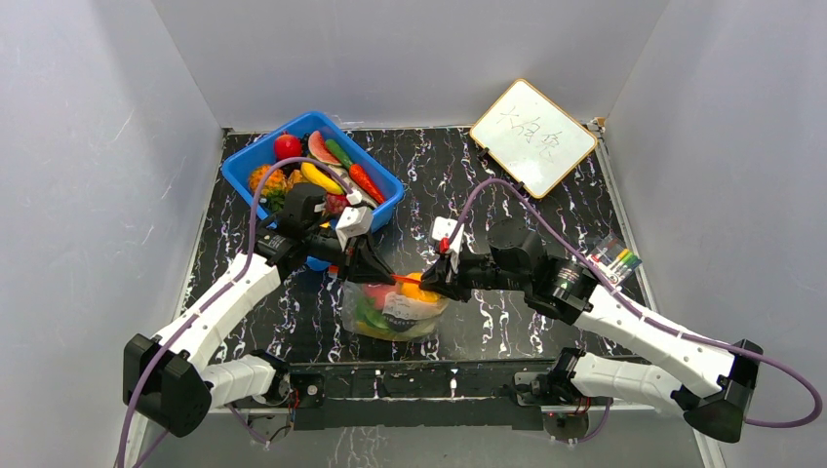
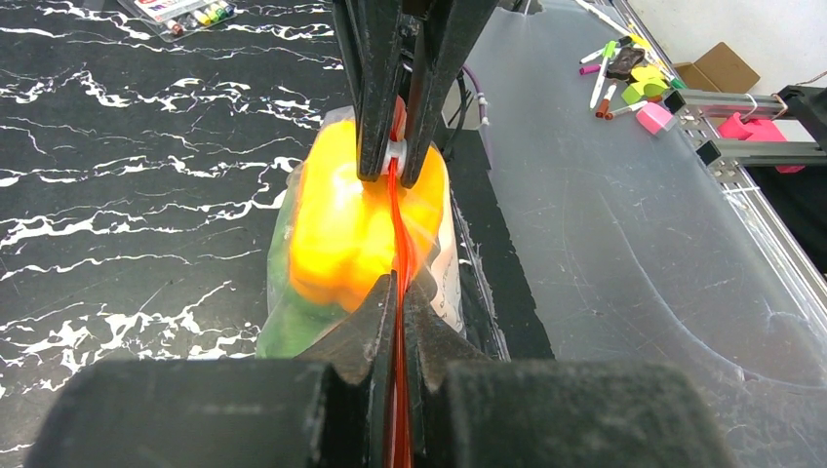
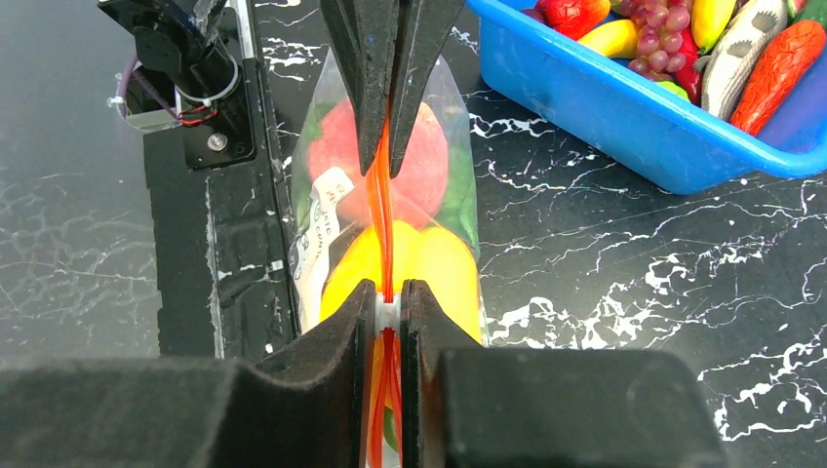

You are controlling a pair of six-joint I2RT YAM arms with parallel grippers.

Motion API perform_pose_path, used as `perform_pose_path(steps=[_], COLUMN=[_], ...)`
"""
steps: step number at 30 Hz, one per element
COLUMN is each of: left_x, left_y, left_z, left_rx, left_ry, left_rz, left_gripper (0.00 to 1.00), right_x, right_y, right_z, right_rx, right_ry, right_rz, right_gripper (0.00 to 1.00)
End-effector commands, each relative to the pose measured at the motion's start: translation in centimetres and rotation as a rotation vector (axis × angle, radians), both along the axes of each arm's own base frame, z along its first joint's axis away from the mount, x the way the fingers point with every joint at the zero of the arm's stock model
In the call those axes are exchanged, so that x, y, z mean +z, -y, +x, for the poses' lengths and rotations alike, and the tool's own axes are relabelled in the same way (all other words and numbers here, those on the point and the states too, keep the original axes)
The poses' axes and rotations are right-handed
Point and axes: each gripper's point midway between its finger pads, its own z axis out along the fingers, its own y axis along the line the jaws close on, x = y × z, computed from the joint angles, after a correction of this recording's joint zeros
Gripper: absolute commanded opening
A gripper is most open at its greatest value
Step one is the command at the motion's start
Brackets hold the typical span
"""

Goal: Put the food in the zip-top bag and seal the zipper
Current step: Zip the zipper food storage bag at the center of the board.

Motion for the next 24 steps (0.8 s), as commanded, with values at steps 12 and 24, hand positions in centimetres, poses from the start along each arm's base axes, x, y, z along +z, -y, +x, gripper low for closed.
perform_pose_path(steps=[12, 24], left_x=[2.5, 2.3], left_y=[-0.6, -1.8], left_z=[2.5, 5.0], left_rx=[0.176, 0.311], left_ry=[0.179, 0.149], left_rz=[0.037, 0.057], left_gripper=[0.00, 0.00], right_x=[0.8, 1.4], right_y=[2.5, 5.8], right_z=[-0.2, 0.7], right_rx=[-0.065, -0.281], right_ry=[0.015, -0.072], right_rz=[-0.052, -0.104], right_gripper=[0.00, 0.00])
